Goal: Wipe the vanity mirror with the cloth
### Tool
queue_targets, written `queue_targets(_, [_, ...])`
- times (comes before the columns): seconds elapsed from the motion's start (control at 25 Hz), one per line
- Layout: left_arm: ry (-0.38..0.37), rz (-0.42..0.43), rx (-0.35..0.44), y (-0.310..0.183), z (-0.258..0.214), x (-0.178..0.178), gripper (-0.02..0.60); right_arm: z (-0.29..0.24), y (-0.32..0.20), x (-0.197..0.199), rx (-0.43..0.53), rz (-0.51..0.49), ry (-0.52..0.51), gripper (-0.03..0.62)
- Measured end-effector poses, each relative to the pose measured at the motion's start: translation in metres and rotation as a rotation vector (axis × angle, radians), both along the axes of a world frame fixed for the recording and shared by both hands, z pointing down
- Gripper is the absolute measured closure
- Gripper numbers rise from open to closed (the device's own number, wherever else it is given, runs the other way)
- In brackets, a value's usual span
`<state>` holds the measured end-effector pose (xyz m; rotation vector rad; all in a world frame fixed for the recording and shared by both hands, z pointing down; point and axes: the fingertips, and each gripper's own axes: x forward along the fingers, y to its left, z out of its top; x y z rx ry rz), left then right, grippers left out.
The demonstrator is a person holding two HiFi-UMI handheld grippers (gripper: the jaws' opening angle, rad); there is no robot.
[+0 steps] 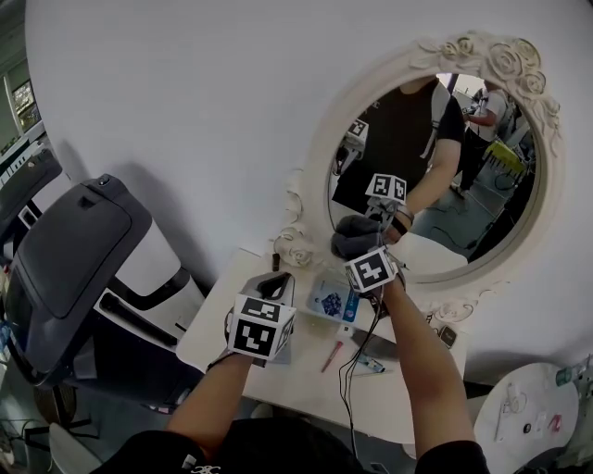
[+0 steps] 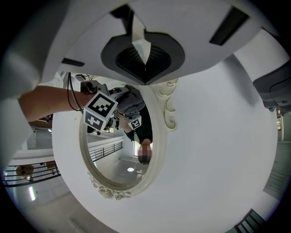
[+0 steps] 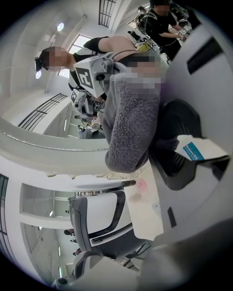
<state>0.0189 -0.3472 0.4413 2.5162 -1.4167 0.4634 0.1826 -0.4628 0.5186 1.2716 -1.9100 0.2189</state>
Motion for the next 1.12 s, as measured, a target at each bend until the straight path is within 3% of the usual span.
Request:
queue_targets(0.24, [0.0,0.028,-0.006,0.0,0.002,0.013,0.577,-0.016,0.004,0.014,0.027,0.025,-0.042,0.536])
queue_targets(0.72, [0.005,0.066,0.013,0.002,-0.004,0.035,0.577,-0.064,0.005,0.04,0.195,0.12,-0.124,0.539])
queue_targets(1.12, [0.005,0.07,0.019,0.005,-0.006,0.037,0.577,-0.115,0.006,0.051,0.411,0.213,-0.204,0.539])
